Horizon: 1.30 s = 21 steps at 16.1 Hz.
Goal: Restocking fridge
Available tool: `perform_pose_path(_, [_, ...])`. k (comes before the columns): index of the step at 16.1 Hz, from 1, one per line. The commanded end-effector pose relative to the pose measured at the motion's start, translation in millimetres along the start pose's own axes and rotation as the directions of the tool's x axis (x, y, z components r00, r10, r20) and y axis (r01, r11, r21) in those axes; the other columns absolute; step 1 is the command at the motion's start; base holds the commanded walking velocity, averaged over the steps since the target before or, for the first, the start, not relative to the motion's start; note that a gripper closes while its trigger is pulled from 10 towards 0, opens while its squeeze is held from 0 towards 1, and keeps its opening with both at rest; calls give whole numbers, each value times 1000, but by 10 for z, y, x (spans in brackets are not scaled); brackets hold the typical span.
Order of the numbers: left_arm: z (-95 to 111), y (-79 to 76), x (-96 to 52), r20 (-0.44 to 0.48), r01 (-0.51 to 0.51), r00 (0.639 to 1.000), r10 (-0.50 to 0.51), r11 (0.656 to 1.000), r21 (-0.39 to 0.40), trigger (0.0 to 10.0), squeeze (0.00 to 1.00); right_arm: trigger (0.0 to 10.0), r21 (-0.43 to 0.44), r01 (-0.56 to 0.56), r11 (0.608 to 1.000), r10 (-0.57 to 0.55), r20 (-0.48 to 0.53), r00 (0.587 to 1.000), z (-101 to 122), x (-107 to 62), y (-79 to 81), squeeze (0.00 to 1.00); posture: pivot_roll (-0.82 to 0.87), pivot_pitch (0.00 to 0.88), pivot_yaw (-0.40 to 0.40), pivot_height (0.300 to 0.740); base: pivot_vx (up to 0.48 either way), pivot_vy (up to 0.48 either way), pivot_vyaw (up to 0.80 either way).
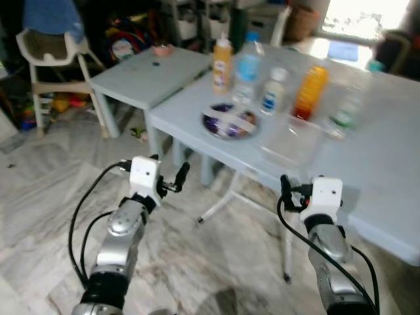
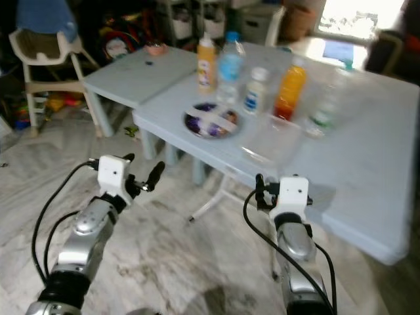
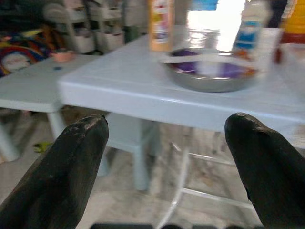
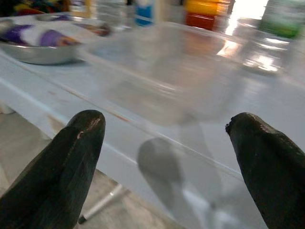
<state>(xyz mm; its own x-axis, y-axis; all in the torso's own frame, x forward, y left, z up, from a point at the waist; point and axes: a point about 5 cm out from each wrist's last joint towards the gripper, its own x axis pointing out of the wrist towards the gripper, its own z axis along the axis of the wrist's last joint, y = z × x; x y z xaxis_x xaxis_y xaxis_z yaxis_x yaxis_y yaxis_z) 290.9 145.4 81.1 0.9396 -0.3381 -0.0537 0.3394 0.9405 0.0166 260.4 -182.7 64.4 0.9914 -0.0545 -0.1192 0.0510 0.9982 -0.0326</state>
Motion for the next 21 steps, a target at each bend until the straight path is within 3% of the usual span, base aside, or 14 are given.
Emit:
perform_pose_path(1, [-9, 36, -22, -3, 0, 1000, 0, 1000, -2, 10000, 0, 10000, -7, -24, 1000, 24, 4, 1000, 7, -6, 40, 0, -131, 0, 14, 740, 0, 0, 0])
perform_pose_path(6, [-56, 169, -186, -27, -20, 999, 20, 1000, 6, 10000, 0, 10000, -7, -16, 1000, 16, -8, 1000, -18, -225, -56, 0, -132, 0, 10, 740, 0, 0, 0])
perform_pose_path(8, [-67, 180, -206, -31, -25, 999, 25, 1000, 7, 10000, 0, 10000, 19, -28, 999, 27, 68, 997, 156, -301, -72, 0, -136, 0, 19, 740, 0, 0, 0])
perform_pose_path(10, [-70, 130, -186, -35, -10, 999, 10, 1000, 2, 10000, 0, 10000, 25, 19, 1000, -23, 199, 980, 513, -234, -161, 0, -150, 0, 46, 740, 0, 0, 0])
perform_pose_path(12, [-57, 80, -160, -34, 24, 999, -23, 1000, 15, 10000, 0, 10000, 55, 67, 996, -79, 235, 969, 657, -165, -225, 0, -153, 0, 61, 740, 0, 0, 0])
perform_pose_path(16, [21, 93, -113, -10, 42, 999, -42, 999, 4, 10000, 0, 10000, 138, 158, 978, -183, 185, 966, 648, -37, -421, 0, -147, 0, 70, 740, 0, 0, -200])
perform_pose_path(21, [139, 199, -66, 38, -12, 999, 12, 1000, -1, 10000, 0, 10000, 83, 116, 990, -131, 205, 970, 651, -137, -283, 0, -146, 0, 57, 740, 236, 0, -253])
